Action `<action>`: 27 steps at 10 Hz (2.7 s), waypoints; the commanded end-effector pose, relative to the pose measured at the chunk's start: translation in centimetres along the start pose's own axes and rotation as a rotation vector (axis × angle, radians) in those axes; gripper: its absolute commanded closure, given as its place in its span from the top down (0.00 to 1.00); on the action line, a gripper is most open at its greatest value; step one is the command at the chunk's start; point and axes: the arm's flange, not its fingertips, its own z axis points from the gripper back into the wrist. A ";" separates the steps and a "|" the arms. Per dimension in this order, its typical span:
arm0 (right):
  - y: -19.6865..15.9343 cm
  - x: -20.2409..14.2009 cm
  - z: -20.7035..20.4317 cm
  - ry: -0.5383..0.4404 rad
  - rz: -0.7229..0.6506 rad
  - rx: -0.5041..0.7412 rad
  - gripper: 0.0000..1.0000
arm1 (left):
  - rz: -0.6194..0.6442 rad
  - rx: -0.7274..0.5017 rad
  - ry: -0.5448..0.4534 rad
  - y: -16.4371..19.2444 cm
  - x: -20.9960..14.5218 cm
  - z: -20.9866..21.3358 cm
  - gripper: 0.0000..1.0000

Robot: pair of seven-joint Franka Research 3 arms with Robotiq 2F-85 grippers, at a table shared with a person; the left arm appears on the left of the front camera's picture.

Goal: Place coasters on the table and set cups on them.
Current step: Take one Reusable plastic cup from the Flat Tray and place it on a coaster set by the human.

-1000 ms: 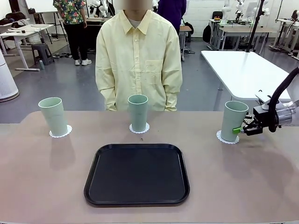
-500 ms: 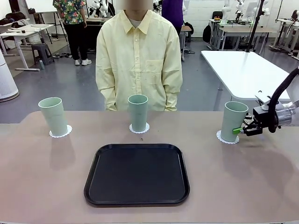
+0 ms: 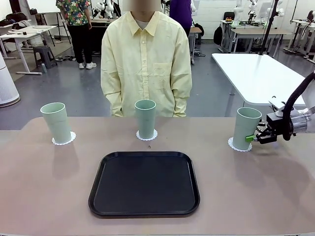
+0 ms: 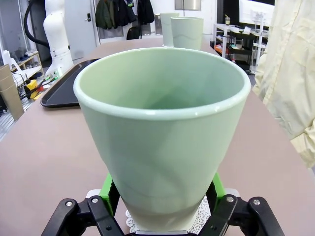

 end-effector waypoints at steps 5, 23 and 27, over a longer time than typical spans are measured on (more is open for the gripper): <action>-0.6 -0.1 0.4 -0.015 -0.010 0.034 1.00 | 0.000 0.003 -0.001 -0.2 -0.1 0.2 1.00; -0.9 0.2 3.5 -0.012 -0.031 -0.038 1.00 | 0.000 0.003 -0.001 -0.2 -0.1 0.2 1.00; -0.8 0.0 4.3 -0.014 -0.034 -0.051 1.00 | 0.000 0.003 -0.001 -0.2 -0.1 0.2 1.00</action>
